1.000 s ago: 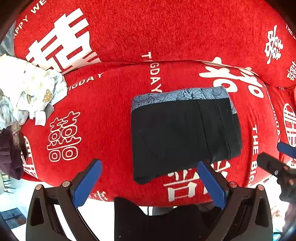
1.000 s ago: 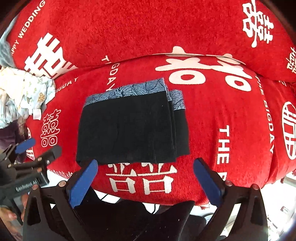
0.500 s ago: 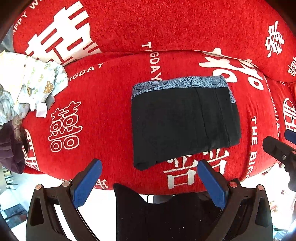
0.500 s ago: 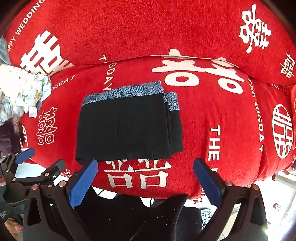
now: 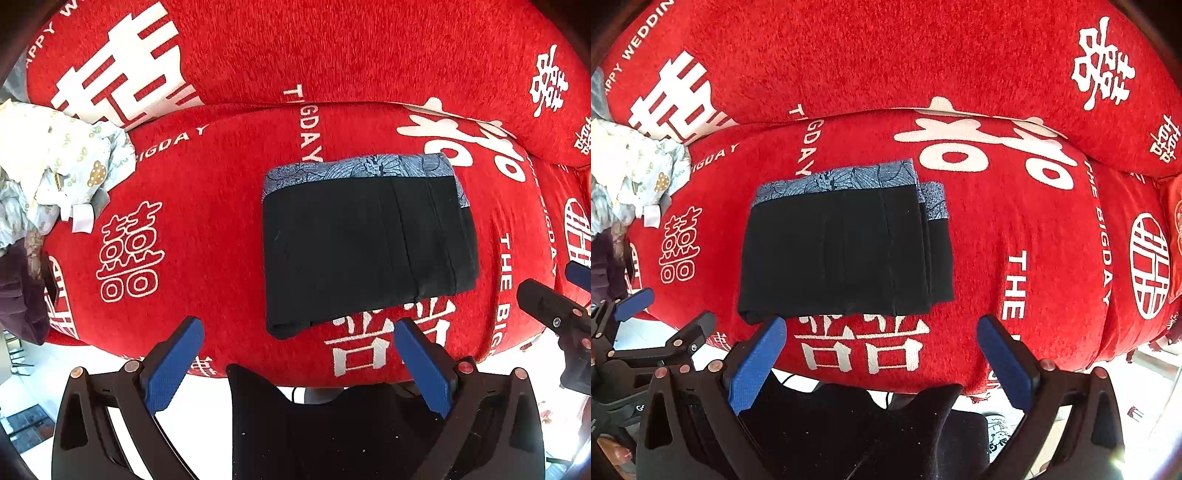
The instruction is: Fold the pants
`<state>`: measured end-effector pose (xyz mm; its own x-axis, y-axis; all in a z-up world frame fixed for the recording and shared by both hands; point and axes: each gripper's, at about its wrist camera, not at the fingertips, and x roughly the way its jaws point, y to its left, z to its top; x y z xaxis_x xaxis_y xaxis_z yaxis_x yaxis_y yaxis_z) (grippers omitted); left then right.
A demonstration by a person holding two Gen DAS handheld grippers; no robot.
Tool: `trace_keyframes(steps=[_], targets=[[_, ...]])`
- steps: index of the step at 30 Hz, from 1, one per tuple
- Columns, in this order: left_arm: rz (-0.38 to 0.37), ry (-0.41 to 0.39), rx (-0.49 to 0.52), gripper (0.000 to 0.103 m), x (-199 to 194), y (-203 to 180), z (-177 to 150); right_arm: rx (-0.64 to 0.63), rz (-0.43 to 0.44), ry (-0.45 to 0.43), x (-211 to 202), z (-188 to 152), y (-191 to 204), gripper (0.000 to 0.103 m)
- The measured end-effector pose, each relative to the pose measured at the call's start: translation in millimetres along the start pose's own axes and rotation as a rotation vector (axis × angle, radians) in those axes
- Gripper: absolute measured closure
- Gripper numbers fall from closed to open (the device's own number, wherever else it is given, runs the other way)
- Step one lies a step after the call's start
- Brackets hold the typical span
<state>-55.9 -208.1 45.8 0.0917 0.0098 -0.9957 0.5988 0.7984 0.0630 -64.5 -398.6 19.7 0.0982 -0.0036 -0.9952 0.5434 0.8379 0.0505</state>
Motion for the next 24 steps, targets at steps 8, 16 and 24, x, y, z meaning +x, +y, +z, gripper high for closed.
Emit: trace_keyframes(steps=[8, 16, 24], targets=[[-0.002, 0.004, 0.002, 0.000, 0.4, -2.7, -3.6, -0.002, -0.009, 0.003, 0.2, -2.6, -0.8, 0.000], [0.000, 0.010, 0.007, 0.000, 0.9, -3.2, -5.5, -0.002, -0.016, 0.001, -1.2, -4.3, -1.8, 0.000], [0.000, 0.012, 0.005, 0.000, 1.2, -3.2, -6.1, -0.006, -0.013, -0.001, -1.9, -3.8, -1.0, 0.000]])
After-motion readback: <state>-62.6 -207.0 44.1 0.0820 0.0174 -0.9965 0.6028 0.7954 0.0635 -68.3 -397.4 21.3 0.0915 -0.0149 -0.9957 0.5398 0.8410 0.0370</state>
